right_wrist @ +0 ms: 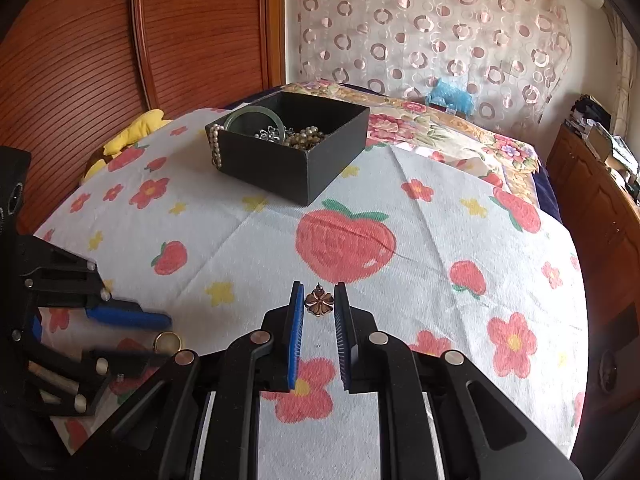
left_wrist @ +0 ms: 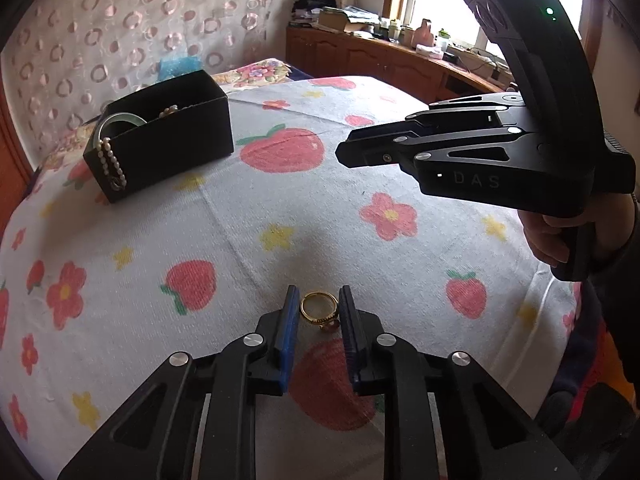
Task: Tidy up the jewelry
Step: 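Grasp the gold ring with the left gripper while the right gripper grasps the brown flower pendant, then lower the gold ring into the box with the left gripper while the right gripper drops the flower pendant in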
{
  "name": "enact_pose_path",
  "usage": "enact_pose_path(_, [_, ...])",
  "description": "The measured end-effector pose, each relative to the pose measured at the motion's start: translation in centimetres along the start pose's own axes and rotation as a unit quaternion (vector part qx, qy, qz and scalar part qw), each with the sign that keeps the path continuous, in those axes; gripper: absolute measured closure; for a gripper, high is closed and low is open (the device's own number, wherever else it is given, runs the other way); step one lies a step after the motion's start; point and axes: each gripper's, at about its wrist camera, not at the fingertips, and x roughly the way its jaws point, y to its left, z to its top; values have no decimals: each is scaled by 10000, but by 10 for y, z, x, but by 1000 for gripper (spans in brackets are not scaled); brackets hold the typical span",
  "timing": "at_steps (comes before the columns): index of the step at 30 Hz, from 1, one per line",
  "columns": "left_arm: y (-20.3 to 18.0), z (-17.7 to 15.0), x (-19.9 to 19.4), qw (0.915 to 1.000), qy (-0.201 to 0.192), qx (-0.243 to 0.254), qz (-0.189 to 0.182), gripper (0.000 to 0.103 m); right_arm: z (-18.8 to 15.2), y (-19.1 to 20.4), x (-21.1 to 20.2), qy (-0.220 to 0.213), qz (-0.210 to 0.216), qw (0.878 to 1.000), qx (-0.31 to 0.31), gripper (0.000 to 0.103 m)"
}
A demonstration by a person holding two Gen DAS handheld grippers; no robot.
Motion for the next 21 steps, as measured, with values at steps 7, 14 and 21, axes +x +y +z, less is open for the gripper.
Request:
enact_pose_path(7, [24,18,-6,9994,-196,-225,180,84,20,-1,4,-151,78,9998,-47,86])
enact_pose_path(14, [67,60,-19,9957,-573,-473,552,84,63,-4,15,-462,164,9988,-68,86])
enact_pose_path(21, [104,96,-25,9906,-861,-662,835,84,109,-8,28,-756,349,9965,-36,86])
